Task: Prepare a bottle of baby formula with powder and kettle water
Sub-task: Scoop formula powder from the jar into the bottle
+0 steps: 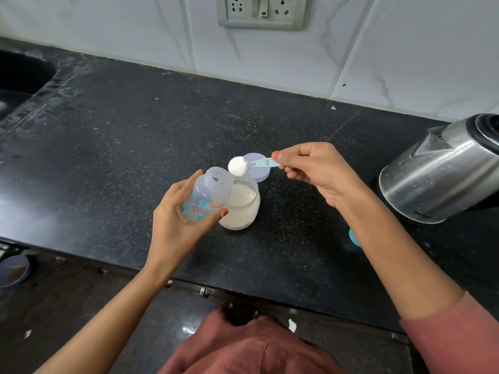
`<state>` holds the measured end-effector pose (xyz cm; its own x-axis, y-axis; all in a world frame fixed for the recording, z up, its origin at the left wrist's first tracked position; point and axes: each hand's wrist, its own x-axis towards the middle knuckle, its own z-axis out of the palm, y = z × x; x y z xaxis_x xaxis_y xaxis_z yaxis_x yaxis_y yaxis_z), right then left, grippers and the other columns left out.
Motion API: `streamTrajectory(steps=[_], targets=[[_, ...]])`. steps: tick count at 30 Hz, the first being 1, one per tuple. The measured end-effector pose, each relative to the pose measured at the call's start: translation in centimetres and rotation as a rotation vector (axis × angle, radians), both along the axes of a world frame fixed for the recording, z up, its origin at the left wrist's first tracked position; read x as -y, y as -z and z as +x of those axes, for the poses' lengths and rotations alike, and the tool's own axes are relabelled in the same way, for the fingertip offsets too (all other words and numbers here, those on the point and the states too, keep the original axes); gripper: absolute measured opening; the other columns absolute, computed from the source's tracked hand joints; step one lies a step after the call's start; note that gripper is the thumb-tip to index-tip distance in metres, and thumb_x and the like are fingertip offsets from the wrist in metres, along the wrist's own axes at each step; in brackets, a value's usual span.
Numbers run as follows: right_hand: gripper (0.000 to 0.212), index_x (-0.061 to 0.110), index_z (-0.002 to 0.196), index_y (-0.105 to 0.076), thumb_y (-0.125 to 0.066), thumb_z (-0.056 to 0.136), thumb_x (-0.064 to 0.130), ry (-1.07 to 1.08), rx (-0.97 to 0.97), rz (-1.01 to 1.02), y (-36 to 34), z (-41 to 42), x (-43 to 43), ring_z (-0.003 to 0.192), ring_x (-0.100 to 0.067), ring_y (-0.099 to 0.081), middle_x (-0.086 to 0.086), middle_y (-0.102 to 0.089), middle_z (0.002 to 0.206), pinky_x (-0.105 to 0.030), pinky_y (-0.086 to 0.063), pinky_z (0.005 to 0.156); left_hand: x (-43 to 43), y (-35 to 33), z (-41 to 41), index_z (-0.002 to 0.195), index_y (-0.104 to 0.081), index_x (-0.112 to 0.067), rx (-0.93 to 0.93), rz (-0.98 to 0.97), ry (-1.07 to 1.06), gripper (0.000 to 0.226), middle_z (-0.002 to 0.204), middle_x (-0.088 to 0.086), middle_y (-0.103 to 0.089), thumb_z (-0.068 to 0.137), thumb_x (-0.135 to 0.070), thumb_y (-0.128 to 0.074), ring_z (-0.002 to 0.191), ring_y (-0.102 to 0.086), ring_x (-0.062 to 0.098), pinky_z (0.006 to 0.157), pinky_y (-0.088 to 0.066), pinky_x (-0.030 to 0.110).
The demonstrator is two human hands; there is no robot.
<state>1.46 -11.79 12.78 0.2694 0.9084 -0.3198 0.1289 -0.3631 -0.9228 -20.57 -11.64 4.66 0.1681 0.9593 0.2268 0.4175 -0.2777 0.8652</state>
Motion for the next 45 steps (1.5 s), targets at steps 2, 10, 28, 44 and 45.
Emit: streamTrajectory(steps=[2, 10, 28, 44, 45], targets=[[0.004, 0.015, 0.076, -0.07, -0.069, 0.079, 0.016, 0.004, -0.012, 0.033, -0.5, -0.5, 0.1, 0.048, 0.001, -0.054, 0.004, -0.061, 0.064, -0.008, -0.047, 0.054, -0.3, -0.2, 0.0, 0.125, -0.056, -0.018, -0.003, -0.022, 0.006, 0.07, 0.11, -0.006, -0.06, 0.061, -0.024, -0.084, 0.095, -0.054, -0.004, 0.083, -0.037, 0.004], [0.006, 0.015, 0.072, -0.07, -0.07, 0.078, 0.015, -0.004, 0.071, 0.179, -1.2, -1.9, 0.4, 0.048, 0.001, -0.053, 0.01, -0.063, 0.055, -0.009, -0.046, 0.053, -1.0, -0.9, 0.0, 0.122, -0.058, -0.023, 0.034, -0.097, 0.008, 0.063, 0.099, -0.014, -0.059, 0.063, -0.027, -0.081, 0.089, -0.056, -0.005, 0.076, -0.041, 0.006], [0.005, 0.008, 0.077, -0.07, -0.068, 0.079, 0.012, -0.12, 0.764, 0.814, 0.5, -4.1, 1.8, 0.062, -0.017, -0.058, -0.004, -0.066, 0.072, -0.032, -0.05, 0.055, -1.4, -2.2, 0.4, 0.105, -0.058, -0.041, 0.095, -0.204, 0.052, 0.047, 0.099, -0.012, -0.063, 0.065, -0.027, -0.08, 0.092, -0.06, 0.004, 0.078, -0.048, 0.021], [0.016, 0.005, 0.07, -0.067, -0.066, 0.084, 0.012, -0.157, 1.139, 1.065, 2.3, -3.7, 2.2, 0.059, -0.021, -0.057, -0.005, -0.065, 0.068, -0.032, -0.049, 0.052, -1.3, -2.3, 0.3, 0.098, -0.059, -0.046, 0.099, -0.25, 0.099, 0.046, 0.097, -0.011, -0.066, 0.061, -0.033, -0.083, 0.093, -0.061, 0.005, 0.081, -0.051, 0.029], [0.016, 0.005, 0.07, -0.067, -0.066, 0.084, 0.011, -0.153, 1.157, 1.078, 2.4, -3.7, 2.2, 0.059, -0.021, -0.057, -0.005, -0.065, 0.067, -0.031, -0.049, 0.052, -1.3, -2.2, 0.3, 0.1, -0.06, -0.044, 0.101, -0.252, 0.096, 0.047, 0.097, -0.011, -0.066, 0.061, -0.033, -0.083, 0.092, -0.062, 0.005, 0.081, -0.051, 0.028]])
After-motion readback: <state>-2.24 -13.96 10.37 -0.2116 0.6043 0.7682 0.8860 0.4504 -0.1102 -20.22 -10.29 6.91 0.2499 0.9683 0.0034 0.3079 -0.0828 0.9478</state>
